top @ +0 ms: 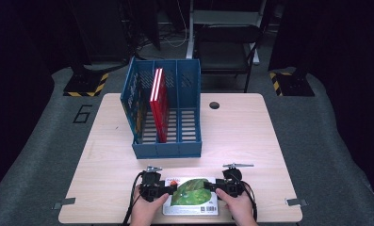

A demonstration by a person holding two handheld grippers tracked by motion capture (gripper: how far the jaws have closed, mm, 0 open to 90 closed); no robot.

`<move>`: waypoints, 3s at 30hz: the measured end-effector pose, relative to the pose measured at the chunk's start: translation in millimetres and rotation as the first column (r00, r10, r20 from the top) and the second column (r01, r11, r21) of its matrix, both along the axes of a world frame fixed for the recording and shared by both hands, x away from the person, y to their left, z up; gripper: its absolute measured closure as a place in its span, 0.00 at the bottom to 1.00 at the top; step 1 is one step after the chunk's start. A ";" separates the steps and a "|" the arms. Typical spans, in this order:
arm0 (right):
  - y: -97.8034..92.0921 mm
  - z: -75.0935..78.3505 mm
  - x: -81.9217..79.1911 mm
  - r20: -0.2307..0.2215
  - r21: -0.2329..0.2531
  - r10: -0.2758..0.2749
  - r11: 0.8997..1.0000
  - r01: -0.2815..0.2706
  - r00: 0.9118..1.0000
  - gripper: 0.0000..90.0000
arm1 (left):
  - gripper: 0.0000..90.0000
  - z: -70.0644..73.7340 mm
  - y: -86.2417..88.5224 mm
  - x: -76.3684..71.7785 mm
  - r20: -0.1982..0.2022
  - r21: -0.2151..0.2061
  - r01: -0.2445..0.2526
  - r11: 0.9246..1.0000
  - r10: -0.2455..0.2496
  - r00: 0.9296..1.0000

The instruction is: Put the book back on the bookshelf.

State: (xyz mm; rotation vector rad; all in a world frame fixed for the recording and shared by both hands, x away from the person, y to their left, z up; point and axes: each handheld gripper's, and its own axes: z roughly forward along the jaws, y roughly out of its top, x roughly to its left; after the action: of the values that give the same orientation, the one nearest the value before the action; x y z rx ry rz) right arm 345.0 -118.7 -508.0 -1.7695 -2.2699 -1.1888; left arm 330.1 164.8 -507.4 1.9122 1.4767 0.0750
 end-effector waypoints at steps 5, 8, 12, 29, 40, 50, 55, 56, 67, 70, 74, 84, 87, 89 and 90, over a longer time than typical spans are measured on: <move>-0.1 1.4 -1.1 0.001 -0.001 -0.001 1.000 0.001 1.000 0.41 | 0.46 1.3 0.5 0.8 0.001 -0.007 0.003 1.000 -0.003 1.000; -0.5 3.3 -1.8 0.005 0.007 -0.005 1.000 0.005 1.000 0.42 | 0.46 4.3 1.9 0.6 0.013 -0.017 0.000 1.000 0.001 1.000; 0.8 11.1 -4.6 0.010 0.266 0.106 0.958 -0.105 0.994 0.56 | 0.65 11.1 0.5 0.7 0.005 -0.199 0.043 0.979 -0.043 0.999; -19.0 15.3 -7.7 0.046 -0.075 0.027 0.997 -0.023 0.999 0.43 | 0.46 0.6 -10.4 6.2 -0.002 -0.059 0.089 0.994 -0.090 0.996; -44.1 8.9 -24.8 0.004 -0.095 -0.038 0.995 0.038 0.999 0.40 | 0.45 -1.8 -25.7 15.9 -0.010 -0.063 0.159 0.985 -0.160 0.987; -46.4 -0.5 -33.1 -0.060 0.021 -0.060 0.998 0.061 0.996 0.38 | 0.43 -0.9 -32.7 15.3 -0.004 -0.038 0.177 0.984 -0.177 0.984; -45.0 -2.1 -29.2 -0.084 0.083 -0.086 0.992 0.093 0.993 0.37 | 0.43 -0.5 -28.8 14.1 -0.006 -0.032 0.162 0.986 -0.163 0.987; -45.2 -3.5 -27.1 -0.075 0.093 -0.076 0.992 0.083 0.994 0.37 | 0.43 -0.4 -27.0 13.8 -0.009 -0.032 0.155 0.987 -0.155 0.988; -15.0 -6.4 -5.1 -0.048 0.118 -0.012 0.993 0.017 0.999 0.37 | 0.42 0.2 2.0 11.5 -0.034 -0.049 0.048 0.998 -0.049 0.998; -12.2 -5.5 -2.8 -0.055 0.113 -0.015 0.993 0.022 0.998 0.37 | 0.43 0.6 2.8 10.8 -0.041 -0.053 0.037 0.998 -0.040 0.998; -11.6 -5.2 -0.8 -0.065 0.118 -0.013 0.993 0.021 0.998 0.38 | 0.48 1.7 6.3 10.2 -0.046 -0.041 0.028 0.999 -0.030 0.998; -9.7 -2.0 -1.7 -0.050 0.136 -0.010 0.991 0.017 0.999 0.39 | 0.48 7.6 11.2 10.0 -0.040 -0.066 0.012 0.998 -0.015 0.999; -9.7 0.0 -1.8 -0.063 0.151 -0.018 0.988 0.027 0.998 0.39 | 0.48 8.0 11.3 9.9 -0.029 -0.069 0.007 0.998 -0.009 1.000; -10.1 -0.2 -1.4 -0.054 0.147 -0.016 0.989 0.024 0.998 0.39 | 0.48 8.9 12.3 10.2 -0.034 -0.073 0.016 0.997 -0.018 0.999; -10.1 0.0 -1.4 -0.053 0.148 -0.017 0.989 0.024 0.998 0.39 | 0.48 9.1 12.1 10.2 -0.033 -0.075 0.011 0.997 -0.014 0.999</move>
State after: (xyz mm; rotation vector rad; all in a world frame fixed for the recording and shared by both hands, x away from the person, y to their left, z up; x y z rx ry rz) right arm 343.6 -128.8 -508.1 -1.7522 -2.0812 -1.2640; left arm 340.3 176.9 -498.3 1.8704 1.4690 -0.0184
